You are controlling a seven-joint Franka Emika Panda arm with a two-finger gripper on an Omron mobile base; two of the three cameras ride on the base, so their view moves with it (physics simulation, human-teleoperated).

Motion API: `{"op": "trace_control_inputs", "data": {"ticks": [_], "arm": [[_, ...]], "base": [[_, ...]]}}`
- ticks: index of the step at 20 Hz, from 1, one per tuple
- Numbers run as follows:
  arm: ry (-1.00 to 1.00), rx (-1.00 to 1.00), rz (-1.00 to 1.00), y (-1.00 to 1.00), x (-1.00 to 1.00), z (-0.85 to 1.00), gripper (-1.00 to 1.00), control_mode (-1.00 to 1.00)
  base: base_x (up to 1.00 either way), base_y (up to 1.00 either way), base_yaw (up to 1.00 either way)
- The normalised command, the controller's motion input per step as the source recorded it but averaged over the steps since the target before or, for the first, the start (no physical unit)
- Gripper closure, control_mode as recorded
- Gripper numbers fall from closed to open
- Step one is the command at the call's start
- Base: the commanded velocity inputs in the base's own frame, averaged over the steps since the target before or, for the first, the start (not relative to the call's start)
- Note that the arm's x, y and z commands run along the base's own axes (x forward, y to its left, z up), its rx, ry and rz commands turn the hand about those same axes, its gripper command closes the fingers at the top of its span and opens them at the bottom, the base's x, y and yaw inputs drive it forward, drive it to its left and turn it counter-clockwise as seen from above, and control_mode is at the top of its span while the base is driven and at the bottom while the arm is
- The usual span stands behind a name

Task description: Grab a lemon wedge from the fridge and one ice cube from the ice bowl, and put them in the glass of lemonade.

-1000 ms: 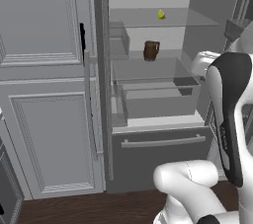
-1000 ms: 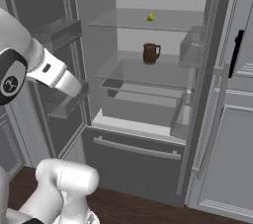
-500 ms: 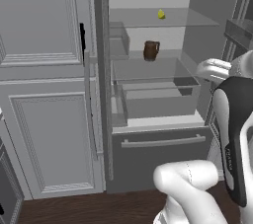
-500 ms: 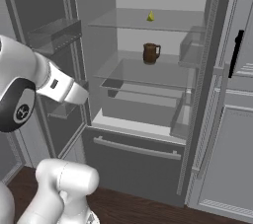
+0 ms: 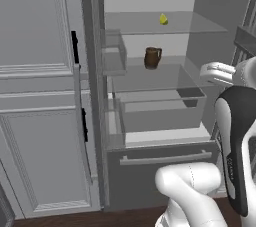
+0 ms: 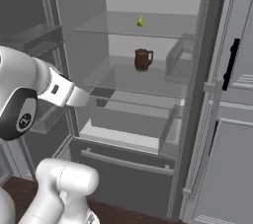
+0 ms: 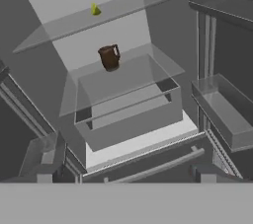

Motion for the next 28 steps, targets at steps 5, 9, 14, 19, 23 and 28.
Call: {"op": "trace_control_inputs", "data": {"ticks": [5, 9, 14, 19, 23, 28], "arm": [[0.0, 0.0, 0.0, 0.0, 0.0, 0.0, -1.0, 1.0], [0.0, 0.0, 0.0, 0.0, 0.0, 0.0, -1.0, 1.0], [-0.04, 0.01, 0.0, 0.0, 0.25, 0.08, -1.0, -1.0], [-0.14, 0.04, 0.0, 0.04, 0.19, 0.35, -1.0, -1.0], [-0.23, 0.07, 0.0, 0.26, -0.05, 0.33, -1.0, -1.0], [-0.05, 0.01, -0.01, 0.2, 0.38, 0.45, -1.0, -1.0]], "base": [[0.74, -0.34, 0.0], [0.53, 0.0, 0.0], [0.13, 0.0, 0.0], [0.0, 0.0, 0.0], [0.0, 0.0, 0.0], [0.0, 0.0, 0.0]]}}
